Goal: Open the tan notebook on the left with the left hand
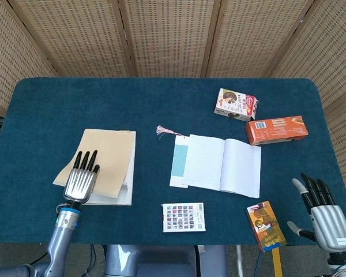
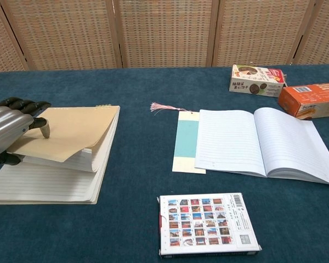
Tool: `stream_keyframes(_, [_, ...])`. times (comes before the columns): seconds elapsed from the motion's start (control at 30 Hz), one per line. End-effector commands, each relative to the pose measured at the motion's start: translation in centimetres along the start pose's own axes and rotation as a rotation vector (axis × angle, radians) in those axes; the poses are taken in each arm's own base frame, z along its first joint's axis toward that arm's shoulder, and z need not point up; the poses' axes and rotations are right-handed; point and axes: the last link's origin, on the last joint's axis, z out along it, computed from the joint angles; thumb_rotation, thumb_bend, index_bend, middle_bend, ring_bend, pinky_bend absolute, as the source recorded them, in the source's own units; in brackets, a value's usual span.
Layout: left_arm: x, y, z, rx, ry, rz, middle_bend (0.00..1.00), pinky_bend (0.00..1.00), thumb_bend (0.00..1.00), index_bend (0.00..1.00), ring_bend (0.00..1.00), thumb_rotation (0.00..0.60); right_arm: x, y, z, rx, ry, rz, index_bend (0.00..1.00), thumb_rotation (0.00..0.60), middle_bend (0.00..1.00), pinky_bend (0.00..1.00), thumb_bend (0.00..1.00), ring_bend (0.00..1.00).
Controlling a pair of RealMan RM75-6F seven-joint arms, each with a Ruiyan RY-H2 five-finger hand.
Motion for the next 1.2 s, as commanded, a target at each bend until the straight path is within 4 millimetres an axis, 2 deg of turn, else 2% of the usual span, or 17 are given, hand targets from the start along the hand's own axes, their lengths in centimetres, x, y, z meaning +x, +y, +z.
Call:
stream_keyframes(0.03, [0.0,-0.5,-1.1,0.002,-0.012,-0.008,0.00,0.00,0.72,0.78,0.00,0.600,0.0,0.0,0.0,0.001,-0.001,0.000,0.00,0.600,0.00,0.00,0.11,0.00])
stream_keyframes(0.37, [0.1,-1.4,-4.2,0.017,-0.054,0.004,0.00,0.00,0.72,0.78,0.00,0.600,-0.1,-0.1,0.0,0.001,-0.003,-0.003,0.00,0.600,0.00,0.00,0.11,0.00])
stream_keyframes(0.77, [0.9,-1.5,-8.1,0.034,-0.094,-0.024,0.00,0.00,0.73,0.78,0.00,0.600,0.0,-0.1,-0.1,0.003,-0.002,0.002,0.00,0.600,0.00,0.00,0.11,0.00])
stream_keyframes(1.2, [0.5,-2.2,-10.8,0.037,-0.129,-0.019,0.00,0.00,0.73,0.78,0.00,0.600,0.0,-0.1,-0.1,0.006,-0.002,0.004,0.00,0.600,0.00,0.00,0.11,0.00])
